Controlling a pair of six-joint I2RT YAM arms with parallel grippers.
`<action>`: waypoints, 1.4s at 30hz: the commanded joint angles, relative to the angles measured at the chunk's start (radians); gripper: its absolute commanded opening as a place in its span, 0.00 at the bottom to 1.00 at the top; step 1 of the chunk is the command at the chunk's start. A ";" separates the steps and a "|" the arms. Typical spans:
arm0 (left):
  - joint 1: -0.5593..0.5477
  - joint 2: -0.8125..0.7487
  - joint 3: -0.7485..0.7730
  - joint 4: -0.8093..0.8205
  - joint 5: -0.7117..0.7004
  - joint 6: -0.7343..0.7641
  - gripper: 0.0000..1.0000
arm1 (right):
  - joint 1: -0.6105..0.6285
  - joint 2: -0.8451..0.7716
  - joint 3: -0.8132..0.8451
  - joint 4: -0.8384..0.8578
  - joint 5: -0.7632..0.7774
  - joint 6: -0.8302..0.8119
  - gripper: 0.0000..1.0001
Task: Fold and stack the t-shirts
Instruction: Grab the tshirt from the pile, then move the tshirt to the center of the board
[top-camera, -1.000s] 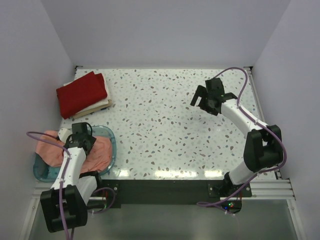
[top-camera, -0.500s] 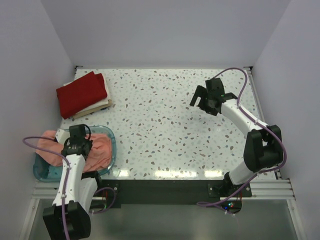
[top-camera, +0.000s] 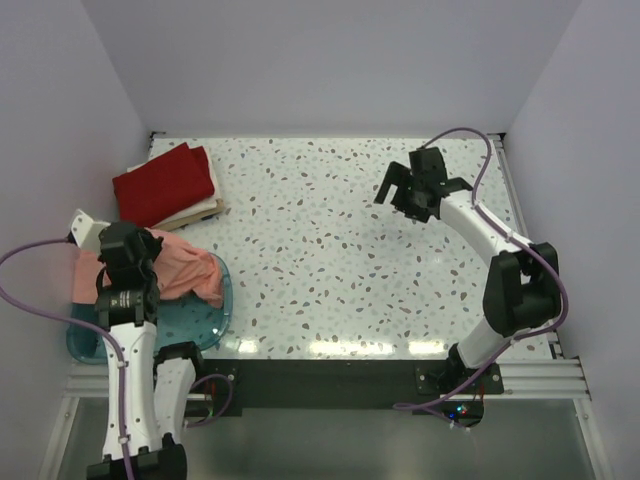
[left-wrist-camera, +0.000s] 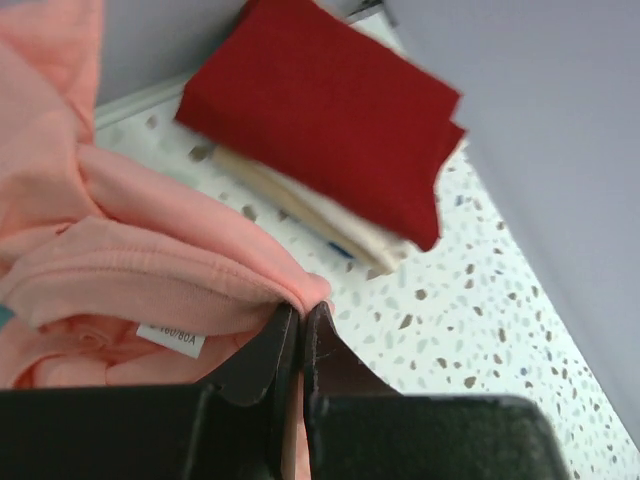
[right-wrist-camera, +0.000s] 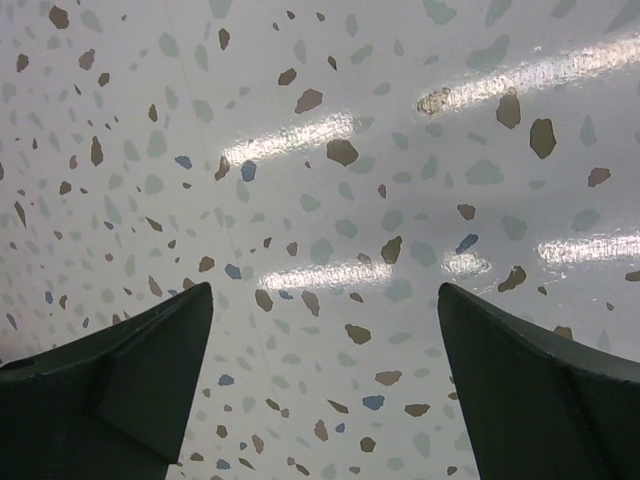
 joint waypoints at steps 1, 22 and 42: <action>0.004 0.036 0.121 0.262 0.114 0.204 0.00 | -0.003 0.001 0.063 0.066 -0.015 -0.002 0.97; -0.329 0.542 0.646 0.678 0.860 0.290 0.00 | -0.065 -0.049 0.130 0.051 0.052 -0.039 0.98; -0.399 0.812 0.210 0.250 0.683 0.322 0.65 | -0.117 -0.115 -0.152 -0.029 -0.075 -0.054 0.94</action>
